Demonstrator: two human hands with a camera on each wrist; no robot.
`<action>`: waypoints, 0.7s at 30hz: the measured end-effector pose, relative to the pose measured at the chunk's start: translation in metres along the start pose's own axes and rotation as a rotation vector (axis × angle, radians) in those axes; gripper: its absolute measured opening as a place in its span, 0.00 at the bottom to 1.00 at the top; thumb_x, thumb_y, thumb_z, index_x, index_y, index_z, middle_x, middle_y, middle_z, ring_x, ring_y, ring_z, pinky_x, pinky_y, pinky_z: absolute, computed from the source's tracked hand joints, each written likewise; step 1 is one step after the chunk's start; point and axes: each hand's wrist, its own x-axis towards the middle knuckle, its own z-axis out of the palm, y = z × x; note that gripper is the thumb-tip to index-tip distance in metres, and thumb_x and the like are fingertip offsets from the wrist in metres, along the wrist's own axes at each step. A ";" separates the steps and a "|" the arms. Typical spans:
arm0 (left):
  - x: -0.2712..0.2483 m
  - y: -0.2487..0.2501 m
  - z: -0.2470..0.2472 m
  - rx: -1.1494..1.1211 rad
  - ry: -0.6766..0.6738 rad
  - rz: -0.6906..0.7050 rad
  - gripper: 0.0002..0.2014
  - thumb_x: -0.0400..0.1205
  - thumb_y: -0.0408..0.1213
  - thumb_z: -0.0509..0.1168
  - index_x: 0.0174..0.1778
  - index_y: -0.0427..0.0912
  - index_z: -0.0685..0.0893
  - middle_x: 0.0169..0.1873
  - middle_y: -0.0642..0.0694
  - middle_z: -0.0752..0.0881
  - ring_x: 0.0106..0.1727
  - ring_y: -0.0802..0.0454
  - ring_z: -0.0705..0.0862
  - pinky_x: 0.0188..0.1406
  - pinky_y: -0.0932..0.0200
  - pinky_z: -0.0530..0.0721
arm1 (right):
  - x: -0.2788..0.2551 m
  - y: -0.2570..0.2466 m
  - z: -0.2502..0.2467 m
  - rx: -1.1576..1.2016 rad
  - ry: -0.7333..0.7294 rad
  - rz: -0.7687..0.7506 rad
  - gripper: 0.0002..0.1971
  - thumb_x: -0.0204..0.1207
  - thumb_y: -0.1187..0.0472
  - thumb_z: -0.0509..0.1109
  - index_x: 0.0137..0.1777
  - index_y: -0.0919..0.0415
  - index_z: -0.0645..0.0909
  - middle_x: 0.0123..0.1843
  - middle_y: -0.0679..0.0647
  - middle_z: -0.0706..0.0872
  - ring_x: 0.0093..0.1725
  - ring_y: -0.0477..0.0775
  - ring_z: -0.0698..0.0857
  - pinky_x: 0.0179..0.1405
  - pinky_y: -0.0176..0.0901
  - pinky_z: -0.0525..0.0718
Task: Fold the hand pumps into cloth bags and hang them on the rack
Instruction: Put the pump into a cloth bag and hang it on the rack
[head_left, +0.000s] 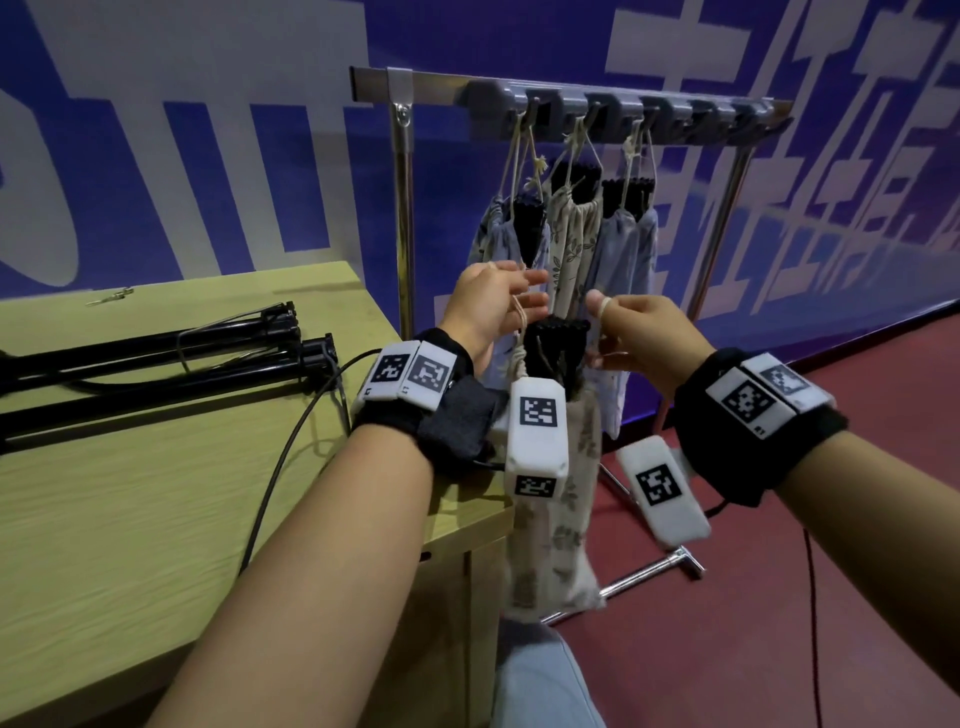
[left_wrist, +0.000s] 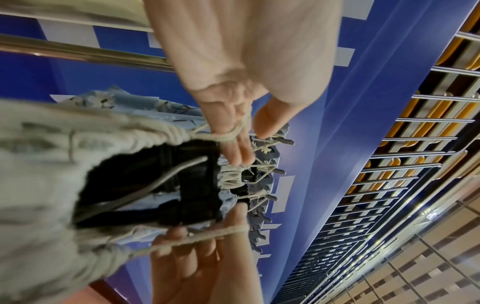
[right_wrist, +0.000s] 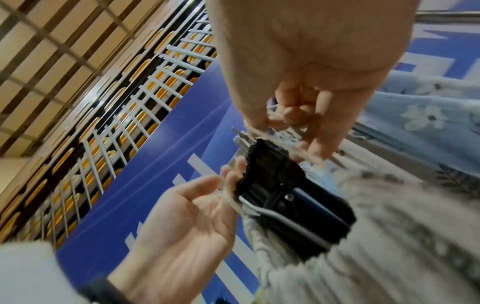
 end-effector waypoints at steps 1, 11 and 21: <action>-0.001 0.000 0.002 0.009 -0.016 -0.028 0.15 0.83 0.20 0.53 0.65 0.31 0.66 0.51 0.37 0.82 0.36 0.48 0.85 0.25 0.66 0.84 | -0.002 0.001 0.001 0.003 0.000 -0.012 0.20 0.82 0.55 0.63 0.29 0.62 0.70 0.27 0.59 0.74 0.22 0.48 0.77 0.28 0.37 0.83; 0.004 0.001 0.020 0.297 -0.114 -0.141 0.11 0.82 0.24 0.49 0.56 0.40 0.71 0.47 0.46 0.74 0.41 0.50 0.81 0.28 0.62 0.86 | 0.009 -0.002 -0.011 -0.268 0.214 -0.269 0.13 0.77 0.58 0.71 0.32 0.63 0.79 0.25 0.54 0.79 0.27 0.50 0.76 0.36 0.48 0.81; 0.044 0.019 0.095 0.905 -0.400 0.034 0.18 0.79 0.28 0.64 0.25 0.43 0.67 0.22 0.47 0.63 0.24 0.55 0.61 0.26 0.60 0.57 | 0.042 -0.030 -0.080 -0.591 0.324 -0.447 0.05 0.69 0.64 0.75 0.37 0.57 0.82 0.32 0.53 0.83 0.41 0.58 0.85 0.41 0.47 0.82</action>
